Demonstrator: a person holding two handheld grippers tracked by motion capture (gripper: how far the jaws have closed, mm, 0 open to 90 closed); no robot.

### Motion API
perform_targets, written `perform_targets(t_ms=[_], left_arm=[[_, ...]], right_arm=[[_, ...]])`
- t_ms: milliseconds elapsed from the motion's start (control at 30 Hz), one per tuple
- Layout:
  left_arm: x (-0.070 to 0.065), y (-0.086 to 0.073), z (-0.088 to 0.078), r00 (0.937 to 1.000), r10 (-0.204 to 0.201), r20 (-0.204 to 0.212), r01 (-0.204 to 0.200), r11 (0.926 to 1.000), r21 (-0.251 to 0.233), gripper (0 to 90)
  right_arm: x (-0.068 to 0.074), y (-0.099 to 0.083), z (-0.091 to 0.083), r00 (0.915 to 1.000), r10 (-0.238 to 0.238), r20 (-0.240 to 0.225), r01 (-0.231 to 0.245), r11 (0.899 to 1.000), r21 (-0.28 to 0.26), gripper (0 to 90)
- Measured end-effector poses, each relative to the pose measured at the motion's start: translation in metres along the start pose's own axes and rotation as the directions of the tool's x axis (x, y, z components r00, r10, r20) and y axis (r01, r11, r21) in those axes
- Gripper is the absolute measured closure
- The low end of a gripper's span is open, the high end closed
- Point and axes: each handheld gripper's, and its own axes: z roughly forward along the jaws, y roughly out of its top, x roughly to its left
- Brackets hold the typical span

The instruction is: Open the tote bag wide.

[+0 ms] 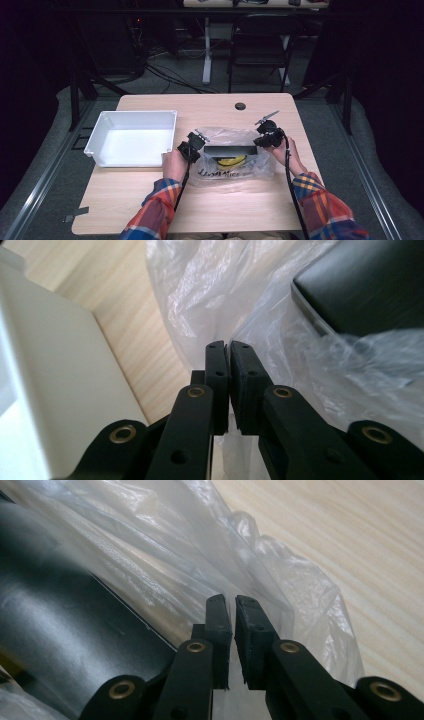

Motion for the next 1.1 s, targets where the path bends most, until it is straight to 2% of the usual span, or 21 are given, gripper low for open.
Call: perform_targets(t_ms=[133, 233, 300, 367, 400, 433, 467, 500, 533, 633, 667, 733, 800, 900, 933, 967, 1033, 1100], left_arm=[[-0.004, -0.003, 0.005, 0.999, 0.019, 0.04, -0.02, 0.9989, 0.043, 86.9], [-0.008, -0.008, 0.005, 0.9975, 0.037, 0.06, -0.041, 0.9971, 0.064, 86.7], [-0.008, -0.011, 0.004, 0.9964, 0.032, 0.079, -0.037, 0.9973, 0.064, 85.9], [-0.008, -0.014, 0.001, 0.9945, 0.03, 0.1, -0.037, 0.9969, 0.07, 84.8], [-0.008, -0.016, 0.0, 0.9938, 0.027, 0.108, -0.034, 0.9971, 0.069, 83.8], [-0.008, -0.018, -0.002, 0.9931, 0.024, 0.115, -0.032, 0.9969, 0.072, 82.6], [-0.008, -0.02, -0.004, 0.992, 0.032, 0.122, -0.04, 0.9968, 0.069, 81.4], [-0.008, -0.021, -0.005, 0.9906, 0.026, 0.134, -0.036, 0.997, 0.069, 80.1], [-0.008, -0.023, -0.007, 0.9884, 0.038, 0.147, -0.048, 0.9966, 0.067, 78.3], [-0.008, -0.027, -0.012, 0.9852, 0.034, 0.168, -0.045, 0.9971, 0.062, 71.0], [-0.006, -0.028, -0.015, 0.9839, 0.02, 0.177, -0.03, 0.9981, 0.054, 65.6], [-0.001, -0.031, -0.022, 0.9824, 0.005, 0.187, -0.014, 0.9988, 0.047, 59.7], [0.005, -0.036, -0.035, 0.9768, -0.021, 0.213, 0.017, 0.9997, 0.019, 55.4], [0.011, -0.042, -0.055, 0.9735, -0.048, 0.224, 0.061, 0.9966, -0.055, 51.3], [0.011, -0.043, -0.062, 0.9716, -0.041, 0.233, 0.06, 0.9952, -0.076, 50.7], [0.009, -0.043, -0.07, 0.9696, -0.038, 0.242, 0.066, 0.9915, -0.112, 50.6], [0.005, -0.043, -0.077, 0.9644, -0.02, 0.264, 0.06, 0.9881, -0.142, 50.8], [-0.006, -0.041, -0.079, 0.9618, 0.001, 0.274, 0.05, 0.9828, -0.178, 50.8]], right_arm=[[-0.002, -0.006, 0.0, 0.9997, 0.02, -0.012, -0.02, 1.0, 0.003, 83.5], [-0.002, -0.013, -0.002, 0.9998, 0.004, -0.022, -0.003, 1.0, 0.024, 81.4], [-0.002, -0.02, -0.005, 0.9999, -0.008, -0.011, 0.009, 0.999, 0.032, 79.8], [-0.001, -0.027, -0.006, 0.9996, 0.016, -0.023, -0.016, 1.0, 0.003, 78.8], [-0.002, -0.03, -0.01, 0.9997, 0.0, -0.025, 0.001, 1.0, 0.017, 77.9], [-0.001, -0.032, -0.011, 0.9996, 0.004, -0.027, -0.004, 1.0, 0.002, 77.1], [-0.001, -0.035, -0.014, 0.9994, -0.01, -0.034, 0.01, 1.0, 0.009, 76.4], [0.0, -0.038, -0.016, 0.9994, -0.023, -0.025, 0.024, 1.0, 0.018, 75.6], [0.001, -0.041, -0.017, 0.9991, -0.033, -0.024, 0.034, 0.999, 0.018, 74.3], [0.002, -0.048, -0.019, 0.9984, -0.046, -0.034, 0.046, 0.999, 0.026, 67.9], [0.003, -0.05, -0.019, 0.9982, -0.039, -0.045, 0.04, 0.999, 0.016, 67.5], [0.003, -0.051, -0.022, 0.997, -0.061, -0.048, 0.063, 0.998, 0.032, 66.5], [0.005, -0.053, -0.027, 0.9968, -0.065, -0.048, 0.066, 0.998, 0.024, 66.4], [0.007, -0.054, -0.031, 0.9961, -0.068, -0.057, 0.069, 0.998, 0.012, 67.6], [0.009, -0.055, -0.031, 0.997, -0.059, -0.05, 0.059, 0.998, -0.005, 68.8], [0.009, -0.055, -0.033, 0.9962, -0.068, -0.055, 0.068, 0.998, 0.005, 69.9], [0.011, -0.055, -0.032, 0.9967, -0.059, -0.056, 0.059, 0.998, -0.008, 71.9], [0.011, -0.055, -0.032, 0.9958, -0.071, -0.058, 0.072, 0.997, 0.003, 72.4]])
